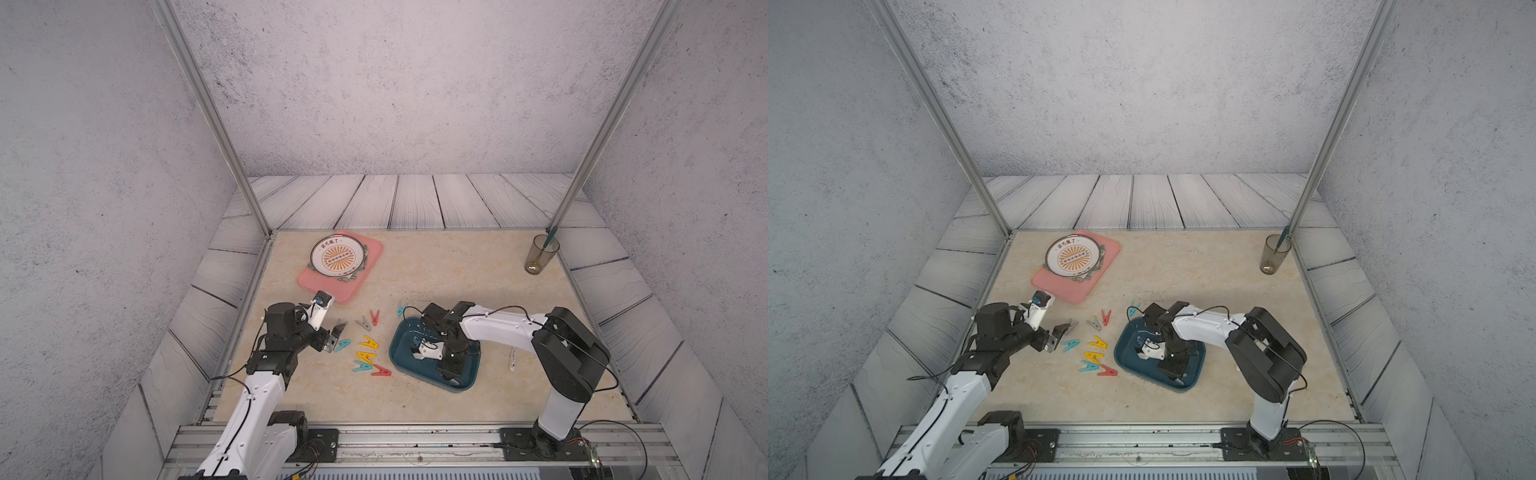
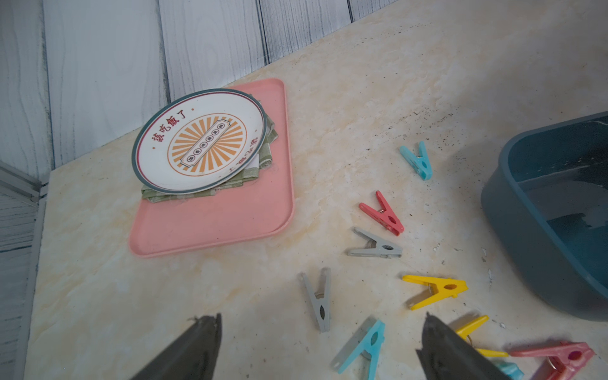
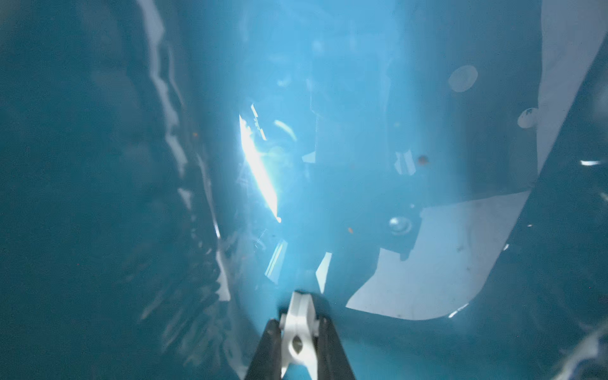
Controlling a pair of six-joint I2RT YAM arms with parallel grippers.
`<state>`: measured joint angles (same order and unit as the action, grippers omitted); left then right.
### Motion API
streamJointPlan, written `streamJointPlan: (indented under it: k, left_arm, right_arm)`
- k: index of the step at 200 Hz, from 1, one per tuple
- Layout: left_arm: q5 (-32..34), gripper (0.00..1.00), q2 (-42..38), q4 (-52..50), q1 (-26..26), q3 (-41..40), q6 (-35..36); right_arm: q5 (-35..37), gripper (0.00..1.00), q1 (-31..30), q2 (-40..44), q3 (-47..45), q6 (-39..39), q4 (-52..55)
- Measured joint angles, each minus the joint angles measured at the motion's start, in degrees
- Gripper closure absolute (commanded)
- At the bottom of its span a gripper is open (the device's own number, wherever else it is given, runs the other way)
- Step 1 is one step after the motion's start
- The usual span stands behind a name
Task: Take the clothespins out of the storage box
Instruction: Pick up the clothespin from the storage box, then place the clothespin at the center of the board.
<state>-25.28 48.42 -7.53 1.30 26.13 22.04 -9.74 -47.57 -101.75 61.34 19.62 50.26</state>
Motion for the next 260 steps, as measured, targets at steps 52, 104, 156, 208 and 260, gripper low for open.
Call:
streamJointPlan:
  k: [52, 104, 156, 208, 260]
  left_arm:
    - [0.28, 0.02, -0.02, 0.00, 0.11, 0.09, 0.00]
    - [0.50, 0.02, -0.42, 0.04, 0.46, 0.09, -0.02]
    - [2.21, 0.02, -1.70, 0.11, 1.05, 0.07, -1.27]
    - [3.78, 0.02, -3.87, 0.09, 1.14, -0.15, -2.12]
    - [4.87, 0.02, -4.15, 0.50, 1.25, -0.83, -2.62]
  right_arm:
    - [1.38, 1.00, 0.76, 0.00, 3.76, -0.09, 1.53]
    - [0.83, 1.00, 7.17, 0.09, 17.20, -1.01, 1.77]
    - [1.11, 1.00, 11.98, -3.93, 31.58, -10.67, -0.94]
    - [4.24, 1.00, 12.72, -20.96, 45.16, -22.73, -3.32]
    - [6.78, 0.99, 12.70, -28.55, 50.88, -28.48, -2.16]
